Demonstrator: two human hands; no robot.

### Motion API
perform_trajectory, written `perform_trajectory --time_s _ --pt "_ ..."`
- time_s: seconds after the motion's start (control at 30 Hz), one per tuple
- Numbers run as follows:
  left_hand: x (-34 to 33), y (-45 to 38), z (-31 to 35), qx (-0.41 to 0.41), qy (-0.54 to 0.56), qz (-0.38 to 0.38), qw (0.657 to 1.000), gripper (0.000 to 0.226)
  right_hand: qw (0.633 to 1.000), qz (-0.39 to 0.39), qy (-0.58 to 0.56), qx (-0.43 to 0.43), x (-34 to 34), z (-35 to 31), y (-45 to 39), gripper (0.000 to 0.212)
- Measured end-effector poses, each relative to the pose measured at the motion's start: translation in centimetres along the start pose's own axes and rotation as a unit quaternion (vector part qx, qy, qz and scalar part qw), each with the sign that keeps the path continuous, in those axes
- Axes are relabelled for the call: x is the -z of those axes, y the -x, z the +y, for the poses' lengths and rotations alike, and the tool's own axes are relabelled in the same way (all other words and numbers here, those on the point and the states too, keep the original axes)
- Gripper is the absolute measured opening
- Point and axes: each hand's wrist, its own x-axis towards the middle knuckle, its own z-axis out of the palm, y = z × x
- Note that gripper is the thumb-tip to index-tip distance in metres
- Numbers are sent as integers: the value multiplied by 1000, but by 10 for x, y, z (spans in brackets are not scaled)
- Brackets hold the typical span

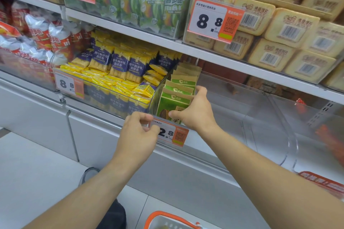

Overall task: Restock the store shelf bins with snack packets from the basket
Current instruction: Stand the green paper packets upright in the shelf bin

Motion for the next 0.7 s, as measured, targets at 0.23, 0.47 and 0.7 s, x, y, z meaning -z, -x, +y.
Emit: perform_trajectory --time_s 0.23,0.47,0.7 --pt "1 0 -1 -2 -1 -1 1000 18 998 -17 42 54 6 1 0 84" --pt "-1 4 4 -35 -35 12 999 21 998 -23 49 39 15 0 -8 83" --pt "-2 3 4 -31 -35 14 999 20 993 64 93 24 18 6 4 83"
